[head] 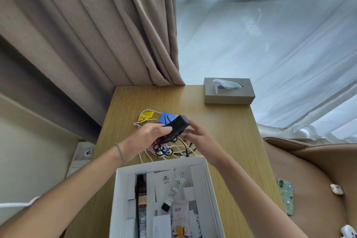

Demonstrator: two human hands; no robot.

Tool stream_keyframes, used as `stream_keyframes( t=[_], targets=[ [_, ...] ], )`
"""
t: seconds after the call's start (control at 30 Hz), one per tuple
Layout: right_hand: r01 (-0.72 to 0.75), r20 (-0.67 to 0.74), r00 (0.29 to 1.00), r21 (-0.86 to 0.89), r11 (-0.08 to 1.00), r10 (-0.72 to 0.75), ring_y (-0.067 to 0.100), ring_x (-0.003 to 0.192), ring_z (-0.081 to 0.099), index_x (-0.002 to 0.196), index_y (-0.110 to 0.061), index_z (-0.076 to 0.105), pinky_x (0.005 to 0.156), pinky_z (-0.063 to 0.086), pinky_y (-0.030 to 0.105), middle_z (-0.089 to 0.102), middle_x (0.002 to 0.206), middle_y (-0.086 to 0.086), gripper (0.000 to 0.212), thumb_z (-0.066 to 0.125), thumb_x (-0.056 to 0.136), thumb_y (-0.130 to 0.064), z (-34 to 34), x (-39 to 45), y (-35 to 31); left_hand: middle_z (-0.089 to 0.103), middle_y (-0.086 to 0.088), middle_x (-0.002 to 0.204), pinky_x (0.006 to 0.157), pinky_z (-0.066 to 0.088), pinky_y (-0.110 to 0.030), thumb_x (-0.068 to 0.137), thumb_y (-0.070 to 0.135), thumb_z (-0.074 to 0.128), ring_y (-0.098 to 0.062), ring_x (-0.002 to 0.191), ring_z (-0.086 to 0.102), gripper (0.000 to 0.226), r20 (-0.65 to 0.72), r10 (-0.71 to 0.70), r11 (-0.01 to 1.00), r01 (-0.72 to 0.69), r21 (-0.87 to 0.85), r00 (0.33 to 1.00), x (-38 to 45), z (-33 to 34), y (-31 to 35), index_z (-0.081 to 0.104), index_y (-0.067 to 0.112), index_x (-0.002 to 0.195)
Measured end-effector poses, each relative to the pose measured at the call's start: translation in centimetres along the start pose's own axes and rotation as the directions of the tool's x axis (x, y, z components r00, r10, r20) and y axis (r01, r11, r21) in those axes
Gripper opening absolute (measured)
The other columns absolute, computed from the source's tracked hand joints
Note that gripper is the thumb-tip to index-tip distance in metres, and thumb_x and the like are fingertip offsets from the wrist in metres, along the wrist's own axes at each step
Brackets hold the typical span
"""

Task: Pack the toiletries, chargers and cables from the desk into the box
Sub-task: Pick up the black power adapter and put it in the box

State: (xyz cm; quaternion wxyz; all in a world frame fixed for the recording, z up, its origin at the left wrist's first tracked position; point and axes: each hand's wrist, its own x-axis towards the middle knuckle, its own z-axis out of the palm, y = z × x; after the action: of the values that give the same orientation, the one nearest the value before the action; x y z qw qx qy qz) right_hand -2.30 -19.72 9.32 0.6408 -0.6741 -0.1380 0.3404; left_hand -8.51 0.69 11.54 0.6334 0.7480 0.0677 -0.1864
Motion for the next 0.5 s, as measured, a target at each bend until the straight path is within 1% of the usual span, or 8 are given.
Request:
stream_keyframes(
  t=[0.03, 0.07, 0.13, 0.2, 0.27, 0.33, 0.43, 0.5],
  targets=[
    [-0.001, 0.007, 1.000, 0.012, 1.000, 0.001, 0.022, 0.095, 0.071, 0.128, -0.005, 0.061, 0.087, 0.055, 0.025, 0.073, 0.105, 0.021, 0.028, 0.051, 0.102, -0.002, 0.5, 0.0, -0.1, 0.057, -0.003, 0.078, 0.059, 0.037, -0.029, 0.084, 0.062, 0.059, -0.020, 0.070, 0.047, 0.040, 0.003, 0.005, 0.999, -0.005, -0.042, 1.000, -0.6, -0.2, 0.1, 0.070, 0.023, 0.084],
    [0.002, 0.010, 1.000, 0.018, 1.000, -0.002, 0.032, 0.084, 0.066, 0.123, 0.007, 0.061, 0.082, 0.053, 0.037, 0.065, 0.095, 0.033, 0.026, 0.050, 0.104, -0.006, 0.9, -0.1, -0.1, 0.056, -0.005, 0.080, 0.060, 0.036, -0.031, 0.084, 0.063, 0.060, -0.022, 0.073, 0.044, 0.042, 0.005, 0.005, 0.996, -0.004, -0.092, 1.000, -1.1, -0.3, 0.2, 0.069, 0.021, 0.087],
    [0.004, -0.003, 1.000, 0.006, 1.000, -0.004, 0.028, 0.071, 0.047, 0.109, 0.018, 0.059, 0.066, 0.042, 0.038, 0.050, 0.080, 0.024, 0.030, 0.049, 0.105, -0.010, 1.6, -0.2, 0.3, 0.052, -0.009, 0.082, 0.058, 0.034, -0.029, 0.080, 0.068, 0.065, -0.021, 0.071, 0.042, 0.051, 0.013, 0.007, 0.986, -0.004, -0.167, 1.000, -2.2, -0.6, 0.2, 0.069, 0.018, 0.091],
    [0.013, 0.006, 1.000, -0.013, 1.000, -0.013, 0.022, 0.067, 0.043, 0.100, 0.015, 0.062, 0.065, 0.039, 0.033, 0.048, 0.080, 0.015, 0.030, 0.050, 0.106, -0.012, 2.1, -0.5, 0.3, 0.052, -0.009, 0.081, 0.056, 0.035, -0.025, 0.076, 0.072, 0.067, -0.016, 0.067, 0.044, 0.057, 0.012, 0.012, 0.980, -0.009, -0.198, 1.000, -3.2, -0.8, 0.0, 0.068, 0.017, 0.090],
    [-0.008, 0.060, 0.998, 0.012, 1.000, 0.007, 0.019, 0.069, 0.054, 0.101, 0.007, 0.065, 0.070, 0.049, 0.028, 0.054, 0.087, 0.014, 0.028, 0.050, 0.106, -0.017, 2.6, -0.9, 0.2, 0.052, -0.009, 0.080, 0.057, 0.035, -0.025, 0.073, 0.074, 0.069, -0.016, 0.067, 0.043, 0.065, 0.004, 0.008, 0.980, -0.007, -0.197, 1.000, -4.1, -1.1, -0.3, 0.065, 0.012, 0.093],
    [-0.031, 0.130, 0.991, 0.023, 0.999, 0.028, 0.025, 0.079, 0.062, 0.101, 0.007, 0.060, 0.073, 0.055, 0.027, 0.060, 0.091, 0.016, 0.026, 0.051, 0.106, -0.018, 3.2, -0.9, 0.1, 0.054, -0.008, 0.080, 0.058, 0.035, -0.026, 0.071, 0.073, 0.071, -0.015, 0.068, 0.044, 0.072, 0.009, 0.005, 0.982, -0.004, -0.189, 1.000, -4.7, -1.3, -0.7, 0.064, 0.007, 0.099],
    [-0.121, 0.106, 0.986, -0.044, 0.992, 0.126, 0.028, 0.067, 0.068, 0.094, -0.004, 0.054, 0.063, 0.058, 0.032, 0.066, 0.075, 0.016, 0.013, 0.054, 0.104, -0.013, 4.3, -0.7, 0.8, 0.056, -0.003, 0.079, 0.059, 0.043, -0.021, 0.068, 0.064, 0.080, -0.013, 0.069, 0.048, 0.064, 0.029, 0.015, 0.974, -0.008, -0.228, 0.999, -5.5, -1.7, -1.1, 0.067, 0.009, 0.098],
    [-0.184, 0.017, 0.982, -0.123, 0.975, 0.187, 0.020, 0.051, 0.059, 0.086, -0.009, 0.052, 0.052, 0.054, 0.031, 0.058, 0.060, 0.006, 0.017, 0.054, 0.103, -0.011, 4.7, -0.6, 1.6, 0.058, -0.004, 0.081, 0.063, 0.047, -0.023, 0.071, 0.050, 0.084, -0.015, 0.072, 0.050, 0.047, 0.035, 0.022, 0.965, -0.012, -0.262, 0.999, -5.9, -2.0, -1.2, 0.069, 0.012, 0.095]
  ],
)
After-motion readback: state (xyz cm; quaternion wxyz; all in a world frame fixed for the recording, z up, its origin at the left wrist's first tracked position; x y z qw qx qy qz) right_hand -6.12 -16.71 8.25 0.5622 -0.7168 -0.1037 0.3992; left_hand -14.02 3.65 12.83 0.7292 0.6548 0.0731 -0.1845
